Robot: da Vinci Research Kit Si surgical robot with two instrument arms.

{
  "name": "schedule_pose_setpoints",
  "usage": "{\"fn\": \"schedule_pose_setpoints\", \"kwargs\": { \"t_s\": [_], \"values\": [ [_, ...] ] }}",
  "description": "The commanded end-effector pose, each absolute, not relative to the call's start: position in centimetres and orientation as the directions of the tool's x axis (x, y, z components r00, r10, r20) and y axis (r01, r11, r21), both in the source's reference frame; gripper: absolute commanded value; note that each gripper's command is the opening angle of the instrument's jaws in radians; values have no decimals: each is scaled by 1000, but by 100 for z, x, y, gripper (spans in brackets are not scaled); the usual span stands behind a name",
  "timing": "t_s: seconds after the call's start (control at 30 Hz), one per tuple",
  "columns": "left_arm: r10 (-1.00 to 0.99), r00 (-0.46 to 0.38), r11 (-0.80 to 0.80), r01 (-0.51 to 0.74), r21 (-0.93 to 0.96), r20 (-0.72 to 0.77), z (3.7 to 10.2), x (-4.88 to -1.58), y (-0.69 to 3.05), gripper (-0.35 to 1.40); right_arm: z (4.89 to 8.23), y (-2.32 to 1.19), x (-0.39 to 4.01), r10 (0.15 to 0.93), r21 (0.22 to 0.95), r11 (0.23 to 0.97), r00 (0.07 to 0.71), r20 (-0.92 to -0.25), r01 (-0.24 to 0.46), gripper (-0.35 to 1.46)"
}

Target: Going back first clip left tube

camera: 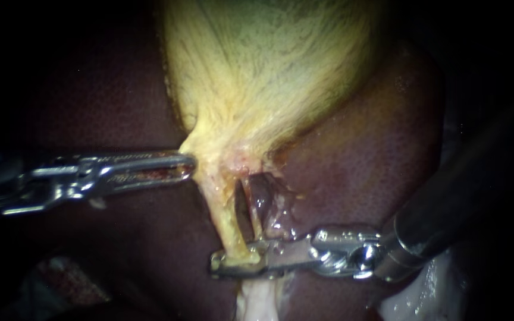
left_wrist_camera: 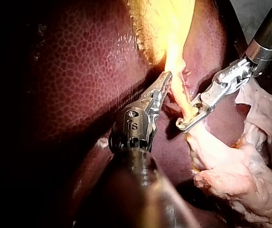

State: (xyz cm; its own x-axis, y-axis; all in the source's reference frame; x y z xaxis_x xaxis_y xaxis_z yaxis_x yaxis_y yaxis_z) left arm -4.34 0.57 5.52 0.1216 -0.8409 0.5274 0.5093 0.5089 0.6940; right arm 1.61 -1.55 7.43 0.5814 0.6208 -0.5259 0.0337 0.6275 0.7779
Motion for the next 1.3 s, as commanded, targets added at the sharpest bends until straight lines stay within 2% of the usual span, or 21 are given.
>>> {"fn": "schedule_pose_setpoints", "kwargs": {
  "t_s": [0.03, 0.53, 0.57, 0.63, 0.7, 0.77, 0.97, 1.23, 1.3],
  "values": [
    [-841, 121, 509, 510, 693, 528, 551, -434, 57, -35, 743, -155, 161, 620, 778, 628, 582, -526, 34, -35],
    [-841, 122, 509, 509, 694, 527, 551, -433, 57, -35, 743, -153, 161, 625, 781, 623, 581, -521, 30, -35],
    [-841, 122, 509, 509, 694, 528, 551, -433, 57, -35, 743, -152, 161, 613, 770, 636, 576, -541, 46, -30],
    [-841, 122, 509, 509, 694, 528, 551, -433, 57, -35, 742, -149, 162, 581, 734, 673, 553, -597, 86, 12],
    [-841, 122, 509, 509, 694, 528, 551, -432, 57, -35, 740, -146, 163, 570, 710, 698, 527, -630, 93, 47],
    [-841, 122, 509, 509, 694, 528, 550, -432, 57, -35, 739, -144, 164, 552, 677, 729, 502, -665, 95, 56],
    [-841, 122, 509, 509, 694, 528, 550, -431, 56, -35, 739, -143, 169, 451, 566, 808, 447, -772, 163, 60],
    [-841, 121, 509, 510, 694, 527, 546, -432, 54, -35, 735, -138, 168, 330, 444, 872, 422, -845, 207, 60],
    [-841, 121, 509, 510, 694, 527, 544, -432, 53, -35, 731, -132, 166, 303, 411, 890, 416, -857, 198, 60]
  ]
}}
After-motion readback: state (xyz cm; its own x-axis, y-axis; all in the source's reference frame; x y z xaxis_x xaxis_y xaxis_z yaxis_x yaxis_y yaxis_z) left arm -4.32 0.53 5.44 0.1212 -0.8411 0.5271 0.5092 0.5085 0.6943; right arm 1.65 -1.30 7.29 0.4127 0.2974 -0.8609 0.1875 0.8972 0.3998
